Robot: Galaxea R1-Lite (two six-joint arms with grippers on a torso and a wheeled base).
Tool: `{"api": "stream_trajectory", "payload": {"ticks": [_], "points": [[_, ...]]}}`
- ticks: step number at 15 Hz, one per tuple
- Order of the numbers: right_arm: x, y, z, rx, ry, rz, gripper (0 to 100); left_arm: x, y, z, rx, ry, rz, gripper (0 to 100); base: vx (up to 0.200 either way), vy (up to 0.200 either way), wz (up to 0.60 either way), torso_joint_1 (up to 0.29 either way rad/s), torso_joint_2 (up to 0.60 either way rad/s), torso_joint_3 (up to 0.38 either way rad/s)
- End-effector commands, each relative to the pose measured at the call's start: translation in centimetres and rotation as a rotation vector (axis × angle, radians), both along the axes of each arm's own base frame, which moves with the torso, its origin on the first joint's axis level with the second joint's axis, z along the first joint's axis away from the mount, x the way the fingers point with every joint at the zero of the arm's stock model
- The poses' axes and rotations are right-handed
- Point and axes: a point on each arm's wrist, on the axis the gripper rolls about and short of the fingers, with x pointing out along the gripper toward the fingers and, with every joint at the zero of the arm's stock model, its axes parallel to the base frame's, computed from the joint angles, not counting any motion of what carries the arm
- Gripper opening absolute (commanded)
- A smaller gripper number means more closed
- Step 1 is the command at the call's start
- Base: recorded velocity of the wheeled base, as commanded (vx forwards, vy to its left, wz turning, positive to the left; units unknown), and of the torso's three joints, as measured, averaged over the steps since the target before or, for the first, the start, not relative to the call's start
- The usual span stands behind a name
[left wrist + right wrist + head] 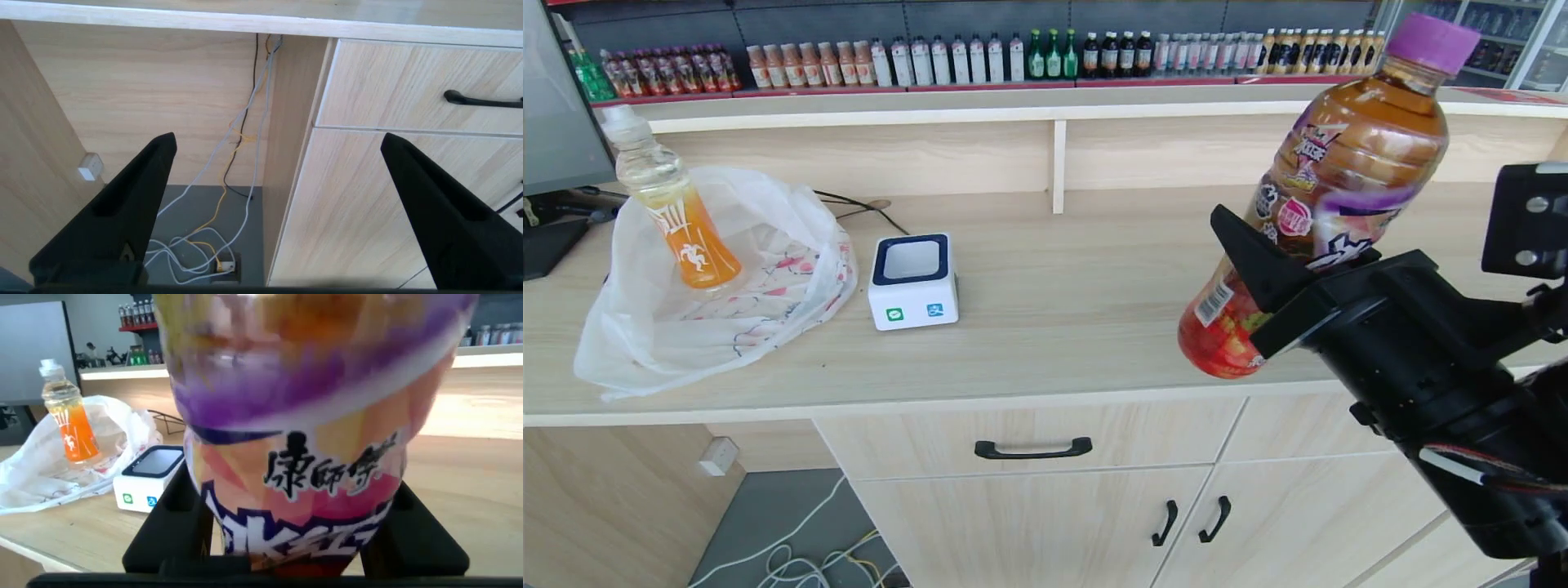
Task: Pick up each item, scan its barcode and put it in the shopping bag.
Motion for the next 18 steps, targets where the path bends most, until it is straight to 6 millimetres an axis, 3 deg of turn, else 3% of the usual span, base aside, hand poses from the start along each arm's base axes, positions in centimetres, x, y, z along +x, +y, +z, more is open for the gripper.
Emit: {"api": "stream_trajectory", "payload": {"ticks": [1, 18], "points": [[0.33, -0.38, 0.48, 0.014, -0.015, -0.021, 0, 0.0, 0.0, 0.01, -0.001, -0.001, 0.001, 100, 0.0, 0.0, 0.0, 0.0, 0.0, 0.0], [0.61, -1.14, 0.52, 0.026, -0.011, -0.049, 0, 0.0, 0.0, 0.01, -0.004, -0.001, 0.001, 100, 0.0, 0.188, 0.0, 0.002, 0.0, 0.002]]}}
